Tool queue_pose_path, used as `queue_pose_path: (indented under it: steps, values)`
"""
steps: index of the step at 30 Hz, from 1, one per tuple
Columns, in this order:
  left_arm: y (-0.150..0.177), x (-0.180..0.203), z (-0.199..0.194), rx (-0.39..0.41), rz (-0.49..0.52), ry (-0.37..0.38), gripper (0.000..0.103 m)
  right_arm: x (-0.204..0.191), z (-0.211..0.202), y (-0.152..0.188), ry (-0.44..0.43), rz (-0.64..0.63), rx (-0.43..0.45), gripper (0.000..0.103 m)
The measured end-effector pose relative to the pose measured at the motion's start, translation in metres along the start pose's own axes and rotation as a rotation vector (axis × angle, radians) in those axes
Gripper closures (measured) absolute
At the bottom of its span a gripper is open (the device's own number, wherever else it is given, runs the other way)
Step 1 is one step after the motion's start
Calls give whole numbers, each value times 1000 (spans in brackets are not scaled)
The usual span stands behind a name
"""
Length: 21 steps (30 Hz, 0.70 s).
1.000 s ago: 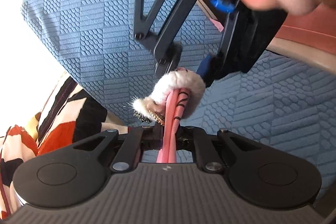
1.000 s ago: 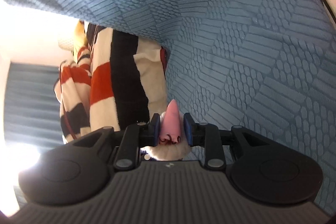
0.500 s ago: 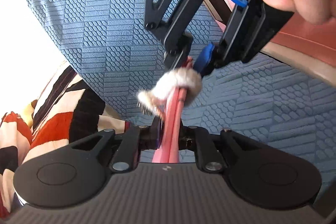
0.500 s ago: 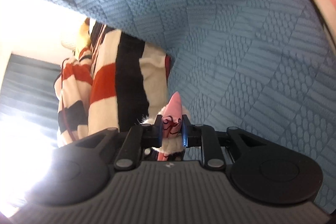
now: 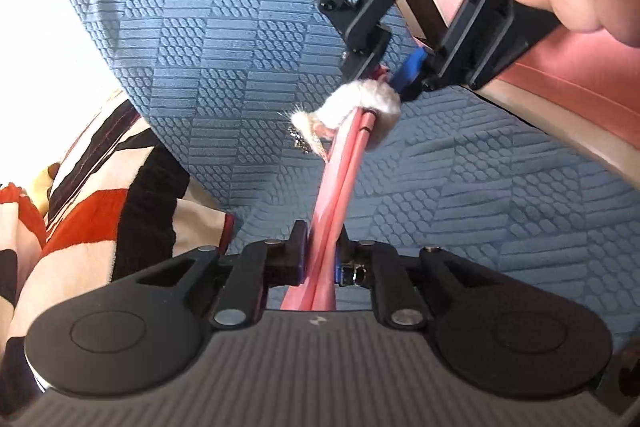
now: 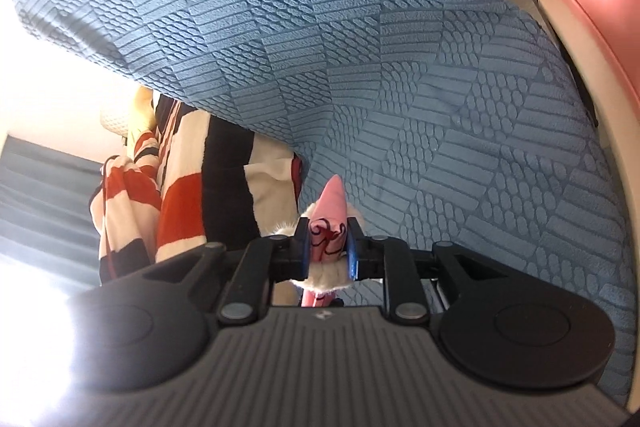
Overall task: Organize objects
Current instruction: 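Work the white ring snugly around the rolled strip with the right gripper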
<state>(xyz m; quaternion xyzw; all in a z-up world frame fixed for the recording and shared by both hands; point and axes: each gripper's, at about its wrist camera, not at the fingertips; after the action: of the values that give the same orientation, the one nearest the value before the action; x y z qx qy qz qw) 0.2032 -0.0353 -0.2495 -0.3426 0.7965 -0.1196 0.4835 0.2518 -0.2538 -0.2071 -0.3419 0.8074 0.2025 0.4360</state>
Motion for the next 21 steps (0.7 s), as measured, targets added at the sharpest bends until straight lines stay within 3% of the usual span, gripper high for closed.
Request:
queue_pose_path:
  steps: [8,16,21]
  values:
    - [-1,-1,-1,4,-18,17,91,2,21,15,9,2,-125,82]
    - [-2,1,-2,15,-7,6,90,-1,14,16,13,-17,-76,85]
    - [-2,-1,-2,10,-32,42,86,0,11,11,31,-9,-40,86]
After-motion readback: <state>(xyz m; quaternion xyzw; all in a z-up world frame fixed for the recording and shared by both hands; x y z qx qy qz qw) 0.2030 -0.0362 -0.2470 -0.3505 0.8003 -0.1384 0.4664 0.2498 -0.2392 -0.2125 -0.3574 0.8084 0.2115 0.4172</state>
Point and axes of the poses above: each gripper's, at about its wrist camera, not at the fingertips, and z roughly the way its jaws point, x to its right, y to its underside, and after that the axes turned 15 degrees about z, right-handed
